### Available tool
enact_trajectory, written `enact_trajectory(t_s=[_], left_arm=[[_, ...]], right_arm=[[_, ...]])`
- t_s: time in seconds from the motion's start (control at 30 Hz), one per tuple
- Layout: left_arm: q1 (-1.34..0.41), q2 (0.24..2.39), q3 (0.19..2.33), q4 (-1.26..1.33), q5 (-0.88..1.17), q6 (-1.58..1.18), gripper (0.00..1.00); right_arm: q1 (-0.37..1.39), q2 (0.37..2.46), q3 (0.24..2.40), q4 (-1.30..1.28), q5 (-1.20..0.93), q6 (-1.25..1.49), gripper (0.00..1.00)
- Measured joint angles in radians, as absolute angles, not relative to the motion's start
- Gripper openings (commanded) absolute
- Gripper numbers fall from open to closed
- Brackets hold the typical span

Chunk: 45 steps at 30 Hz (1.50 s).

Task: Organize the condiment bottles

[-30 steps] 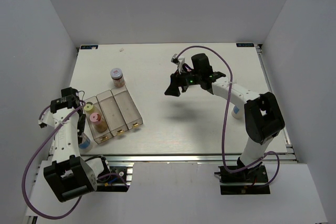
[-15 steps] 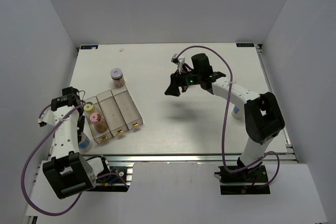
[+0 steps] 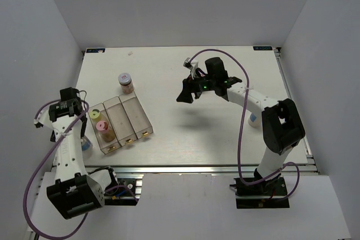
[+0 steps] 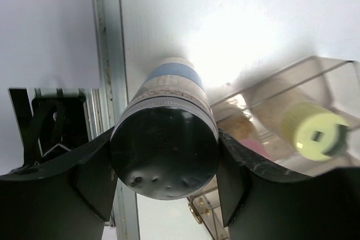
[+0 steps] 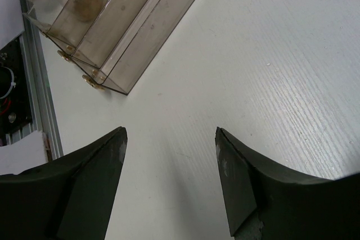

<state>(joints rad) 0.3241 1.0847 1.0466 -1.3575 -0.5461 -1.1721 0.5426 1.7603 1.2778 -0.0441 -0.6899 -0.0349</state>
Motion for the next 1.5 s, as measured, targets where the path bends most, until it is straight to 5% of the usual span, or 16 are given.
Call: enact_trajectory(t_s=[0.53,1.5], left_arm=[[0.324,1.029,1.250,-1.318,-0.596,-0.913,0.00],[0.324,1.110,1.225,-0.904,0.067,-0.501,0.00]], right_arm=[[0.543,1.760,1.260,-0.049,-0.690,-0.036,0.69],[0.543,1.751,1.210,-0.056,-0.657,-0.064,0.69]])
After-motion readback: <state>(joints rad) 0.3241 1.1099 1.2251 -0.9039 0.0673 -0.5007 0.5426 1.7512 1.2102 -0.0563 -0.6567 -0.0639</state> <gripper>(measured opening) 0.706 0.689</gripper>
